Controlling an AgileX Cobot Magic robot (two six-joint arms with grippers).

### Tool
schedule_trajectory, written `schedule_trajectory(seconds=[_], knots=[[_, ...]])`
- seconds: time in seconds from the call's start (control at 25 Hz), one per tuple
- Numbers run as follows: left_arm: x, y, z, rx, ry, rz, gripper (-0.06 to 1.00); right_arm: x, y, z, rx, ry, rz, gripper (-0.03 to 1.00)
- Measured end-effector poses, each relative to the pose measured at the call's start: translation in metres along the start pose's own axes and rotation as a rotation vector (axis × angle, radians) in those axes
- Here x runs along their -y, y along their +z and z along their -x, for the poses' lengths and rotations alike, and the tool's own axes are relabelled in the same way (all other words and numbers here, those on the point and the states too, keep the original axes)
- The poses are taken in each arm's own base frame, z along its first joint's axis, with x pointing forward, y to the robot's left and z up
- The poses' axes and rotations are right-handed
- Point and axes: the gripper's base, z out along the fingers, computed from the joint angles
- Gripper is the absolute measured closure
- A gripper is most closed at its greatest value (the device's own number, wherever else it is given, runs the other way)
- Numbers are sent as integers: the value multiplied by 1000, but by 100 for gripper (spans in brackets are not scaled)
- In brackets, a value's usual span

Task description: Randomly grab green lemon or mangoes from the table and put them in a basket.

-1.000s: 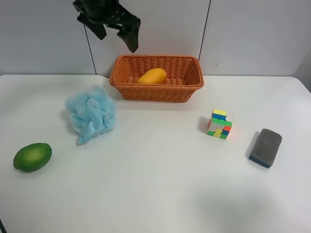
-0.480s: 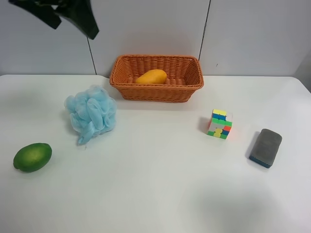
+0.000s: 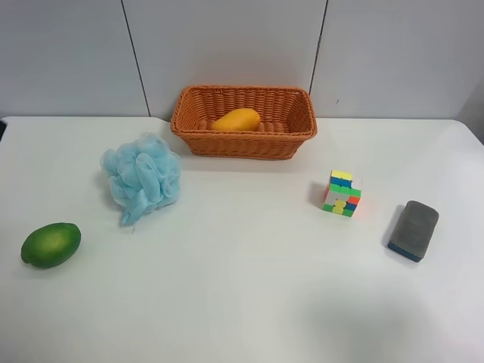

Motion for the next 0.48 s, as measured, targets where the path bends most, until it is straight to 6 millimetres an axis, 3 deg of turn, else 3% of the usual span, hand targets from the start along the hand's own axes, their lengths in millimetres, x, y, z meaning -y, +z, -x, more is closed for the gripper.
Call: schedule_trajectory(seconds=[0.2, 0.48], knots=[[6, -8, -52, 18, -38, 5, 1, 0, 0, 0, 0, 0, 0, -2], [5, -17, -102, 90, -168, 98, 1, 0, 0, 0, 0, 0, 0, -2]])
